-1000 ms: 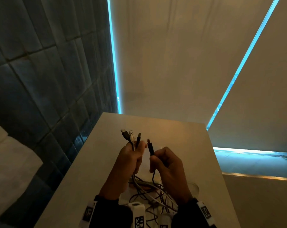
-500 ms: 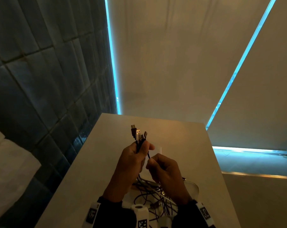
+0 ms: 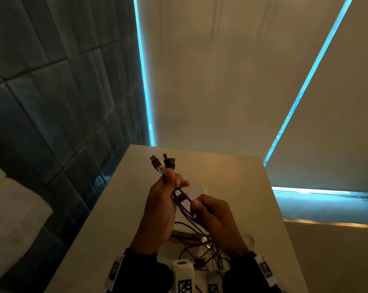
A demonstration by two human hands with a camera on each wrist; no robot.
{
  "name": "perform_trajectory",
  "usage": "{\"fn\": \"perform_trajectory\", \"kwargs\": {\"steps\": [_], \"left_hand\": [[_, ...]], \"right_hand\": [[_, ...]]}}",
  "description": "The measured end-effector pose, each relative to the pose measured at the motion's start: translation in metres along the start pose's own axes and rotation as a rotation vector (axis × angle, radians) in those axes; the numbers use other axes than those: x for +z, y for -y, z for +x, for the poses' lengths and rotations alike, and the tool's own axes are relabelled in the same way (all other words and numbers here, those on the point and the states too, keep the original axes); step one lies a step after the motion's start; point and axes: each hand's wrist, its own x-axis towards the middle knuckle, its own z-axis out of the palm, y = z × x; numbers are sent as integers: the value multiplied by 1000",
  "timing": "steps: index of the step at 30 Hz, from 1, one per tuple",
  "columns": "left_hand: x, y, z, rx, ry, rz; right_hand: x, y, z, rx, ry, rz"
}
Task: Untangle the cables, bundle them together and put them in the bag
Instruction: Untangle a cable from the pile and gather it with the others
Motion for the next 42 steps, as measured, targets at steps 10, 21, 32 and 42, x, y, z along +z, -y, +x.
{"fn": "perform_trajectory", "kwargs": {"steps": [10,21,32,42], "left_hand": [[1,-19,-4,28,13,-133],[-7,-18,-9,16,5,-68],[-21,-24,-9,17,-13,-113],[-32,-34,-8,32,-31,-122]], "right_hand": [[-7,-36,-7,111,41,-115],[-6,-73,-13,177,28,-294],[-12,-104,-23,194,50,-351],[-21,-135,-37,331,37,-465]]}}
